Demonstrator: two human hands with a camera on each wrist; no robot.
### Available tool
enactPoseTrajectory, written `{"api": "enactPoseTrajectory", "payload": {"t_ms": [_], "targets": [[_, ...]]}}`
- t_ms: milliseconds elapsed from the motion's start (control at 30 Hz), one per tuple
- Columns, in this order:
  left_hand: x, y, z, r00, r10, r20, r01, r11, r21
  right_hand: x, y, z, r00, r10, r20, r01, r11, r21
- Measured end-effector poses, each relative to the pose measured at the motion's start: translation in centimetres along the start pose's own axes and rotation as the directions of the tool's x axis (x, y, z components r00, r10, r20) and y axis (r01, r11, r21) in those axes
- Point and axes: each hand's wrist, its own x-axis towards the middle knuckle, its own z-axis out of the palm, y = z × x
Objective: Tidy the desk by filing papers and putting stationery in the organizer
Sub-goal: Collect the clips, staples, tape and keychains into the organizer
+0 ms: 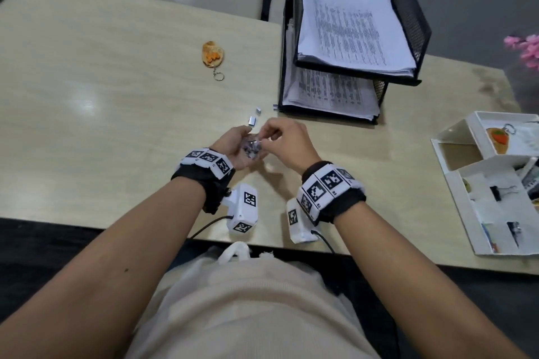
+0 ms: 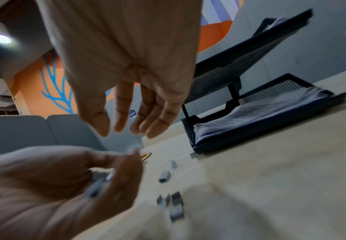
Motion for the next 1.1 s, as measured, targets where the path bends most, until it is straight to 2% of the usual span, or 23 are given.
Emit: {"api": "enactPoseTrajectory", "payload": {"t_ms": [67, 167, 300, 367, 433, 600, 800, 933, 1033, 1100], "targets": [[-0.1, 1.1, -0.9, 1.0, 0.009, -0.02, -0.009, 1.0, -0.02, 1.4, -1.1, 0.7, 0.999, 0.001, -0.034, -0.001, 1.0, -0.001], [-0.3, 3.3, -3.7, 0.996, -0.01, -0.086, 0.009, 1.0, -0.011, 3.5, -1.0, 1.1, 0.993, 0.113, -0.039, -0.118, 0.977, -0.176], [-0.5, 6.0, -7.8, 0.989, -0.049, -0.14, 0.046, 0.999, -0.022, 5.9, 0.2, 2.1, 0.937, 0.33, 0.115, -0.249, 0.861, -0.443], [-0.6, 7.2, -8.9, 0.985, -0.037, -0.171, 0.033, 0.999, -0.029, 7.0, 0.5, 2.4, 0.911, 0.398, 0.107, -0.296, 0.813, -0.502], [-0.4, 8.2, -9.6, 0.98, -0.031, -0.195, 0.022, 0.999, -0.044, 7.8, 0.9, 2.5, 0.907, 0.413, 0.077, -0.304, 0.771, -0.559], [0.7, 9.1, -9.0, 0.978, -0.049, -0.203, 0.041, 0.998, -0.046, 7.9, 1.7, 2.7, 0.943, 0.32, 0.09, -0.198, 0.757, -0.623], [1.3, 7.8, -8.1, 0.978, -0.029, -0.206, 0.013, 0.997, -0.076, 8.4, 2.3, 3.9, 0.995, 0.097, 0.036, -0.061, 0.832, -0.552], [1.4, 7.3, -8.2, 0.966, -0.012, -0.258, -0.026, 0.989, -0.145, 9.2, 2.8, 4.1, 0.995, 0.09, 0.043, -0.054, 0.847, -0.529], [1.4, 6.9, -8.1, 0.954, -0.014, -0.298, -0.055, 0.973, -0.224, 9.6, 2.9, 3.5, 0.996, 0.088, -0.021, -0.089, 0.908, -0.41], [1.4, 6.7, -7.9, 0.951, 0.017, -0.31, -0.089, 0.972, -0.219, 10.3, 2.6, 3.4, 0.998, 0.049, -0.051, -0.064, 0.933, -0.353]]}}
